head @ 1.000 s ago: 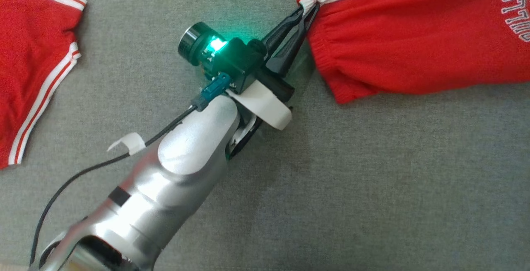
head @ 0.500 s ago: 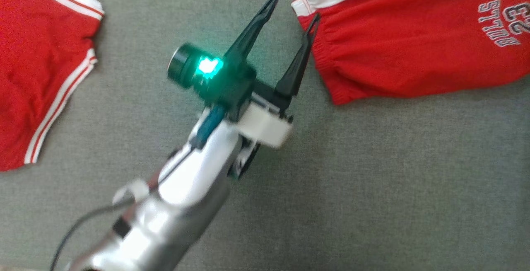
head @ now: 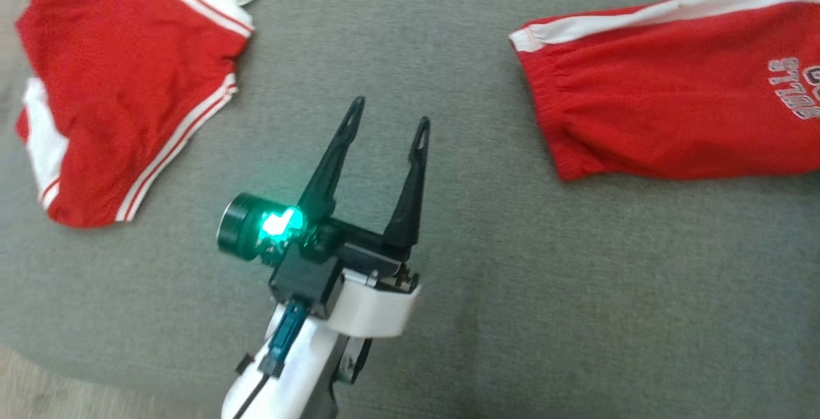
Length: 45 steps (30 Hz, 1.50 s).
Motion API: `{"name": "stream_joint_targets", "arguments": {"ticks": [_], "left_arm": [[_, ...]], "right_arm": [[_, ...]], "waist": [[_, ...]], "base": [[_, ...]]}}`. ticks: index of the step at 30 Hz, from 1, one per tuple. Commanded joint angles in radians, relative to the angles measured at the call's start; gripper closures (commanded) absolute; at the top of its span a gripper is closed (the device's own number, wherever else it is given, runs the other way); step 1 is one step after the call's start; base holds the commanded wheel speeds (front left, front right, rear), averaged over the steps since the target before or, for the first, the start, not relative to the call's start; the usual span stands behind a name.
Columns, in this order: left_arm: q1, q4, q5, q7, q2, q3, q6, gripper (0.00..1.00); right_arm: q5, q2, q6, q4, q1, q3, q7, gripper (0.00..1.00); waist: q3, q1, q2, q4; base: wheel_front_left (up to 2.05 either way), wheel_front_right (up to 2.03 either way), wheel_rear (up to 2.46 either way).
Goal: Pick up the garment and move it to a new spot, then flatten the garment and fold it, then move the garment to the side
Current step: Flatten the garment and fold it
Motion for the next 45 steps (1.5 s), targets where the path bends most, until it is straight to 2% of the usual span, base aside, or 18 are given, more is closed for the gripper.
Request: {"name": "stream_joint_targets", "arguments": {"ticks": [1, 2, 7, 17, 21, 27, 33, 38, 42, 43, 44, 45], "left_arm": [[0.008, -0.045, 0.012, -0.005, 0.013, 0.046, 0.002, 0.00], [0.018, -0.051, 0.016, -0.005, 0.013, 0.054, -0.001, 0.00], [0.056, -0.059, 0.041, -0.005, 0.015, 0.092, -0.010, 0.00], [0.100, -0.073, 0.067, -0.005, 0.020, 0.140, -0.032, 0.00], [0.103, -0.066, 0.073, -0.005, 0.019, 0.145, -0.046, 0.00], [0.102, -0.053, 0.075, -0.005, 0.014, 0.153, -0.060, 0.00], [0.112, -0.041, 0.074, -0.005, 0.011, 0.157, -0.071, 0.00], [0.127, -0.037, 0.070, -0.005, 0.008, 0.160, -0.078, 0.00], [0.134, -0.032, 0.063, -0.005, 0.004, 0.155, -0.085, 0.00], [0.135, -0.031, 0.062, -0.005, 0.004, 0.153, -0.087, 0.00], [0.135, -0.030, 0.060, -0.005, 0.003, 0.151, -0.089, 0.00], [0.136, -0.029, 0.058, -0.005, 0.002, 0.150, -0.089, 0.00]], "right_arm": [[0.014, -0.015, -0.001, -0.013, 0.043, 0.033, 0.029, 0.81], [0.024, -0.022, -0.001, -0.013, 0.045, 0.038, 0.036, 1.00], [0.046, -0.029, -0.001, 0.011, 0.043, 0.022, -0.027, 1.00], [-0.008, -0.037, -0.001, 0.010, 0.125, 0.010, -0.154, 1.00], [-0.037, -0.031, -0.001, -0.013, 0.135, -0.023, -0.189, 1.00], [-0.085, 0.006, -0.001, -0.142, 0.118, -0.040, -0.230, 1.00], [-0.138, 0.060, -0.001, -0.328, 0.135, -0.016, -0.199, 1.00], [-0.197, 0.141, -0.001, -0.502, 0.166, 0.073, -0.106, 1.00], [-0.209, 0.218, -0.001, -0.546, 0.207, 0.201, -0.032, 1.00], [-0.209, 0.232, -0.001, -0.544, 0.219, 0.229, -0.025, 0.93], [-0.207, 0.246, -0.001, -0.538, 0.232, 0.248, -0.023, 0.25], [-0.208, 0.258, -0.001, -0.533, 0.242, 0.256, -0.032, 0.00]], "waist": [[-0.010, 0.0003, 0.0000, 0.017], [-0.013, 0.0003, 0.0000, 0.019], [-0.041, 0.0003, 0.0000, -0.004], [-0.098, 0.0003, 0.0000, -0.145], [-0.102, 0.0003, 0.0000, -0.177], [-0.112, 0.0003, 0.0000, -0.191], [-0.134, 0.0003, 0.0000, -0.178], [-0.149, 0.0003, 0.0000, -0.159], [-0.156, 0.0003, 0.0000, -0.137], [-0.158, 0.0003, 0.0000, -0.131], [-0.159, 0.0003, 0.0000, -0.125], [-0.161, 0.0003, 0.0000, -0.120]], "base": [[0.00, 0.00, 0.00], [0.00, 0.00, 0.00], [0.00, 0.00, 0.00], [0.00, 0.00, 0.00], [0.00, 0.00, 0.00], [0.00, 0.00, 0.00], [0.00, 0.00, 0.00], [0.00, 0.00, 0.00], [0.00, 0.00, 0.00], [0.00, 0.00, 0.00], [0.00, 0.00, 0.00], [0.00, 0.00, 0.00]]}}
